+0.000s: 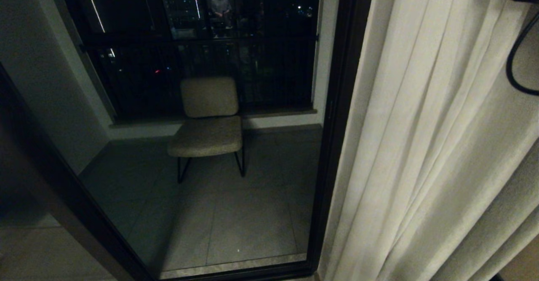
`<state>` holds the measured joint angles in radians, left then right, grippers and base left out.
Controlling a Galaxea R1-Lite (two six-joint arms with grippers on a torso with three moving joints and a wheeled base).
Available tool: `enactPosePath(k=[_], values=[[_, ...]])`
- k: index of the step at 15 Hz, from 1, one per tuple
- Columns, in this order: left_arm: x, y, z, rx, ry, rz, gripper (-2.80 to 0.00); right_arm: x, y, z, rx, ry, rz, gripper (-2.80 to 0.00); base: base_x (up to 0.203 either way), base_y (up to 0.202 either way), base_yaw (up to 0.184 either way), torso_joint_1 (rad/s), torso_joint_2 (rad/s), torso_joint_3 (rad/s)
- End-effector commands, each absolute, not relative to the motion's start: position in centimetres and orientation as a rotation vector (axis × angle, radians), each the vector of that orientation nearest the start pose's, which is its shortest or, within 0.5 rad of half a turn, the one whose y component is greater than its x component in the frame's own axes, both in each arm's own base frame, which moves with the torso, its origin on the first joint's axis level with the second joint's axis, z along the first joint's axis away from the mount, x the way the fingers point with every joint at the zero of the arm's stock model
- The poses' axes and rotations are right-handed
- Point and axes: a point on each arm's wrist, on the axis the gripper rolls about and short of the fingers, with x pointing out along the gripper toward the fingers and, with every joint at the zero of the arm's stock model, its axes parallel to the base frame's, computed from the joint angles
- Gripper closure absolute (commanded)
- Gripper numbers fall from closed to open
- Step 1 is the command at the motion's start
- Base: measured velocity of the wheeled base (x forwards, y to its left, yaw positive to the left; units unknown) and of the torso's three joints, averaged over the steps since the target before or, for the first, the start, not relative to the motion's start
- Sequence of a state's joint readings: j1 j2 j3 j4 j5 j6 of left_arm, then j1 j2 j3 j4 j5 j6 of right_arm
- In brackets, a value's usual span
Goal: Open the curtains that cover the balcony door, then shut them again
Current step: Close the inner curtains on both sides
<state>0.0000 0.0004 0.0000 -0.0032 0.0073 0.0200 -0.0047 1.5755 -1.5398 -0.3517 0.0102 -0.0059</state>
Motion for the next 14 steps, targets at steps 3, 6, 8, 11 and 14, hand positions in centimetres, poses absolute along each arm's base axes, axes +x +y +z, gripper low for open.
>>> enactPosePath(k=[3,6,8,11,14], values=[[-2.3,0.0,7.6,0.02,-0.003,0.008,0.0,30.7,-0.1,39.6,0.01,-0.307,0.013,-2.8,0.0,0.0,0.0,0.0,0.0,0.0],[-2.3,0.0,7.6,0.02,-0.004,0.008,0.0,30.3,-0.1,39.8,0.006,-0.314,0.012,-2.8,0.0,0.0,0.0,0.0,0.0,0.0],[-2.3,0.0,7.6,0.02,-0.003,0.008,0.0,29.7,-0.1,40.1,0.008,-0.327,0.012,0.0,0.0,0.0,0.0,0.0,0.0,0.0],[-2.3,0.0,7.6,0.02,-0.003,0.008,0.0,28.6,0.1,40.7,0.008,-0.342,0.018,0.0,0.0,0.0,0.0,0.0,0.0,0.0],[-2.3,0.0,7.6,0.02,-0.003,0.008,0.0,27.8,0.8,40.2,0.014,-0.327,0.045,0.0,0.0,0.0,0.0,0.0,0.0,0.0]])
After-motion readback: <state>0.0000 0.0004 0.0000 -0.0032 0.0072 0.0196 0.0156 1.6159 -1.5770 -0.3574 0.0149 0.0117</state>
